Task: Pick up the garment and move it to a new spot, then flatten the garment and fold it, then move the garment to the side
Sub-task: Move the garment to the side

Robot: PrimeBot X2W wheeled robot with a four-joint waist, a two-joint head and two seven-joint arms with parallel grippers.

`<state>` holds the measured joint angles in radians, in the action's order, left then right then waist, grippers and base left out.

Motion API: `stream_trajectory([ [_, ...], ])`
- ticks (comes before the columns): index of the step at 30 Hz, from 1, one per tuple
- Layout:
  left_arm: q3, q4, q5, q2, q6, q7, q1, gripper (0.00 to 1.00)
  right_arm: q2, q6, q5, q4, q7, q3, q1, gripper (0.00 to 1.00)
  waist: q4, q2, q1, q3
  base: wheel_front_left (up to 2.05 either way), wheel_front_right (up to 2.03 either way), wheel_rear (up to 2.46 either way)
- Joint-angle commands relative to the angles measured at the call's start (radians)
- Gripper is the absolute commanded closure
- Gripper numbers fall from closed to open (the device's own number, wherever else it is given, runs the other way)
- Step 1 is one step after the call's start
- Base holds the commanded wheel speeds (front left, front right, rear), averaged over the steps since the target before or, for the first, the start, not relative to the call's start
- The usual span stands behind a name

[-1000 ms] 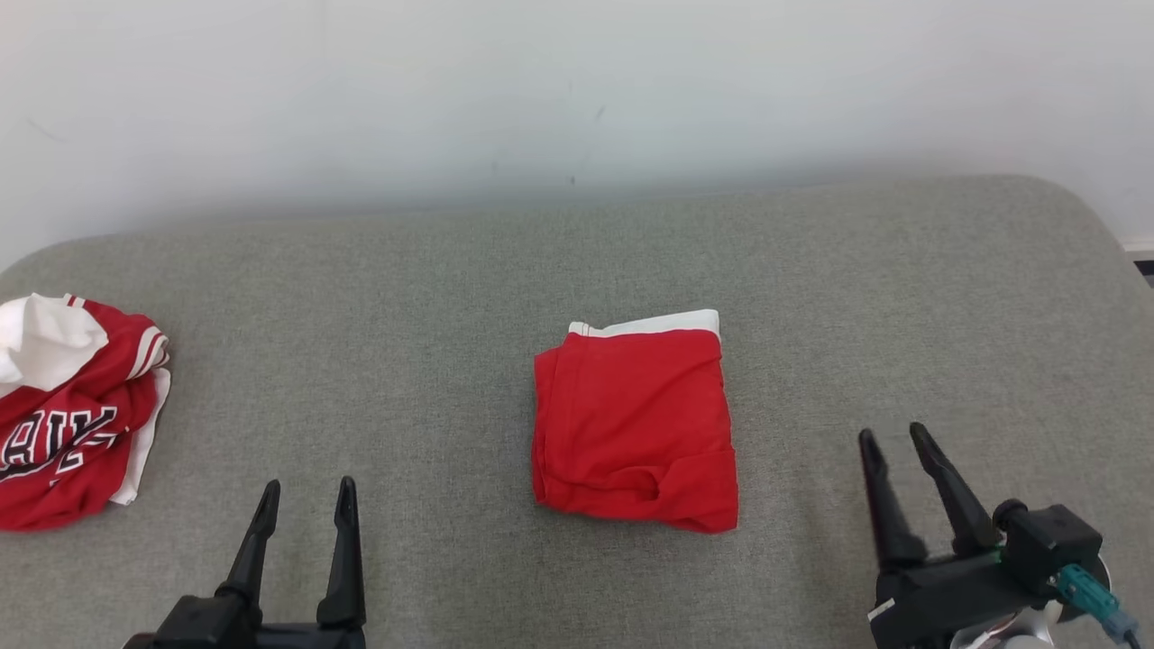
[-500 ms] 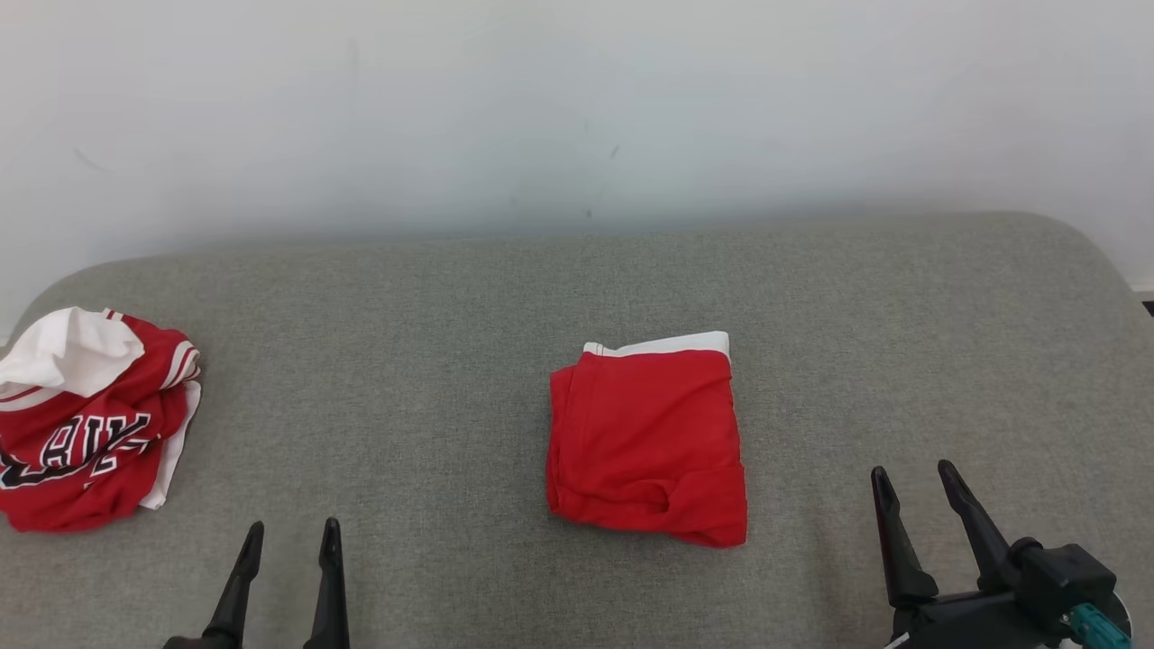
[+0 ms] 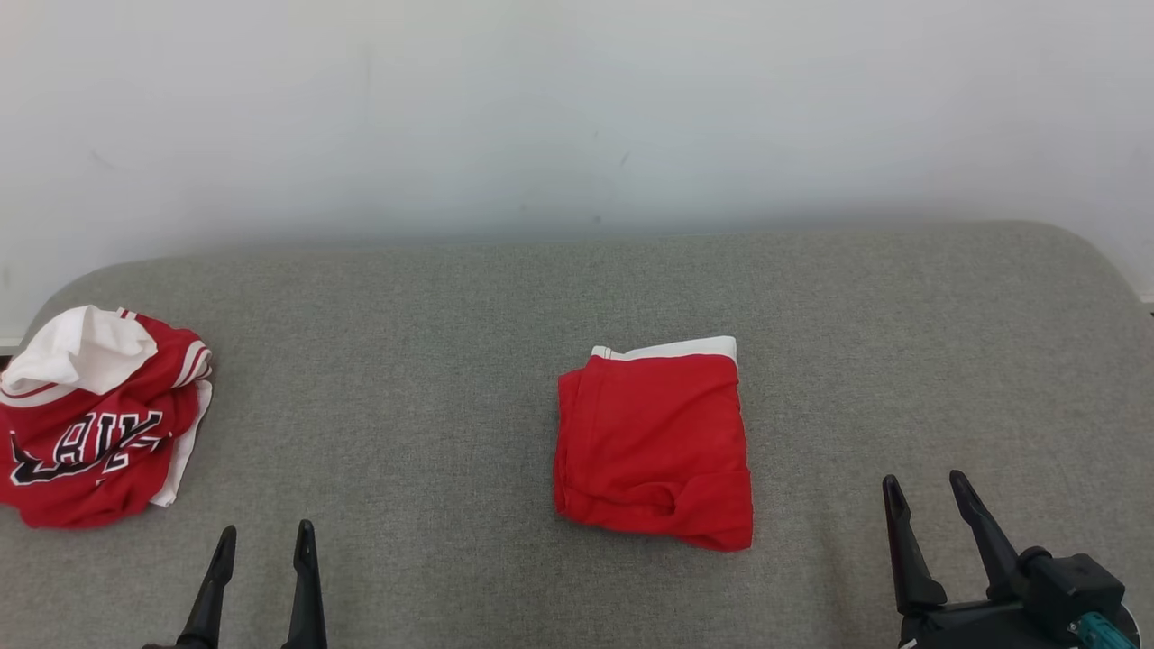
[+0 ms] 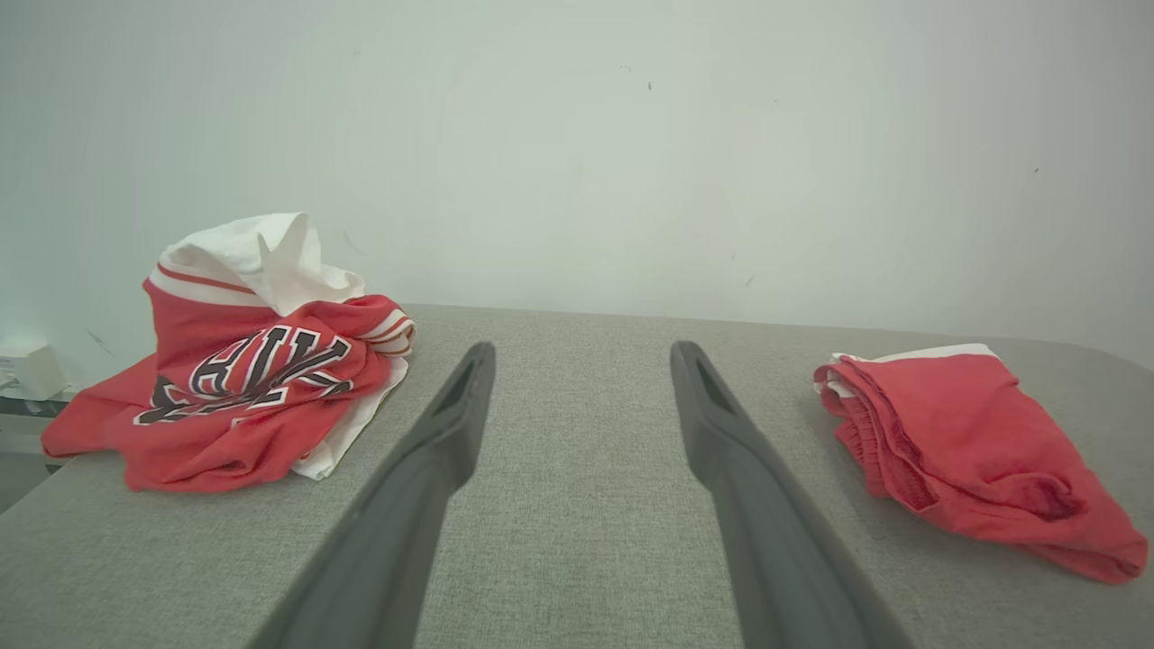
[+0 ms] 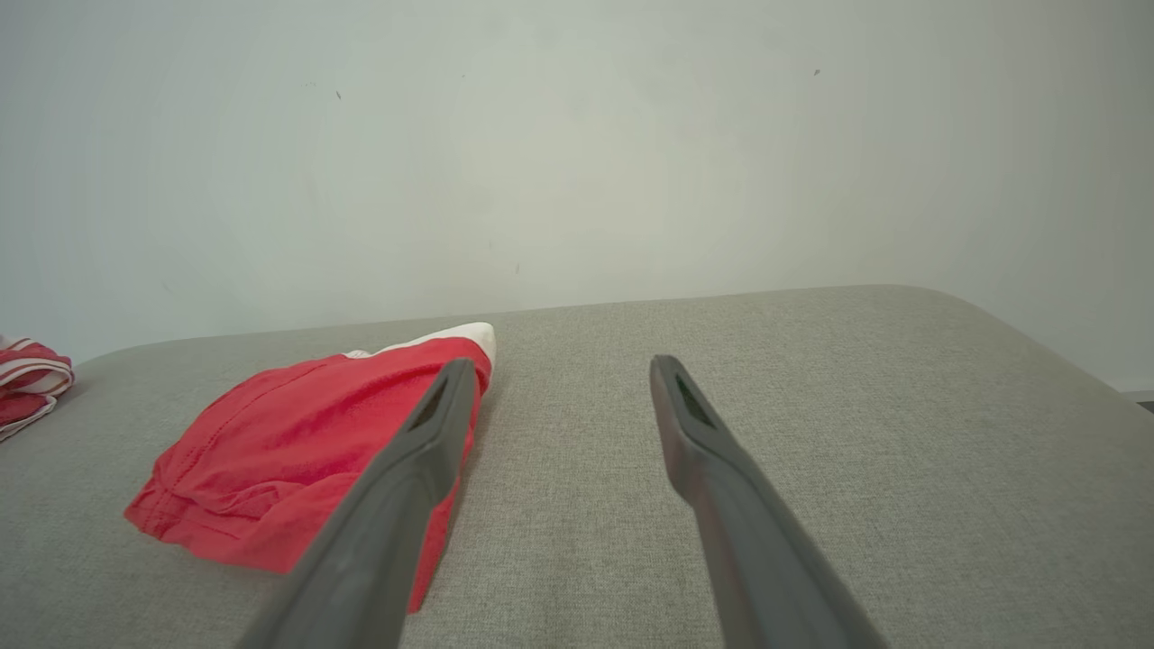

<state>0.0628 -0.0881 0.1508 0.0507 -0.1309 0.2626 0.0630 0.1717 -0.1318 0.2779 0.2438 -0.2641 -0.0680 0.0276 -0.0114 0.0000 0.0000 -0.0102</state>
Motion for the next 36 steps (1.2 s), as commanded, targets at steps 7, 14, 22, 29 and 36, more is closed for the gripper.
stream_trajectory([
  [7, -0.004, 0.009, -0.01, 0.0, 0.001, 0.003, 0.019, 0.0, -0.006, 0.002, -0.009, 0.006, 0.0, 0.0, -0.007, 0.0, 0.001, 0.0, 0.0, 0.002, 0.0, 0.0, 0.0],
  [14, -0.004, 0.013, -0.006, 0.0, 0.002, 0.003, 0.021, 0.0, -0.006, 0.002, 0.0, 0.01, 0.0, 0.004, 0.008, 0.0, 0.002, 0.0, 0.0, 0.003, 0.0, 0.0, 0.0],
  [22, -0.03, 0.016, 0.004, 0.0, 0.008, 0.003, 0.004, 0.0, 0.042, 0.002, 0.014, 0.037, 0.041, -0.03, 0.109, 0.0, 0.032, 0.0, 0.0, 0.02, 0.0, 0.0, 0.0],
  [29, -0.048, 0.014, 0.015, 0.0, 0.01, 0.003, -0.025, 0.0, 0.066, 0.002, 0.04, 0.143, 0.124, -0.095, 0.266, 0.0, 0.074, 0.0, 0.0, 0.064, 0.0, 0.0, 0.0],
  [36, -0.088, 0.0, 0.037, 0.0, 0.022, 0.003, -0.057, 0.0, 0.071, 0.002, 0.066, 0.315, 0.173, -0.15, 0.4, 0.0, 0.124, 0.0, 0.0, 0.102, 0.0, 0.0, 0.0],
])
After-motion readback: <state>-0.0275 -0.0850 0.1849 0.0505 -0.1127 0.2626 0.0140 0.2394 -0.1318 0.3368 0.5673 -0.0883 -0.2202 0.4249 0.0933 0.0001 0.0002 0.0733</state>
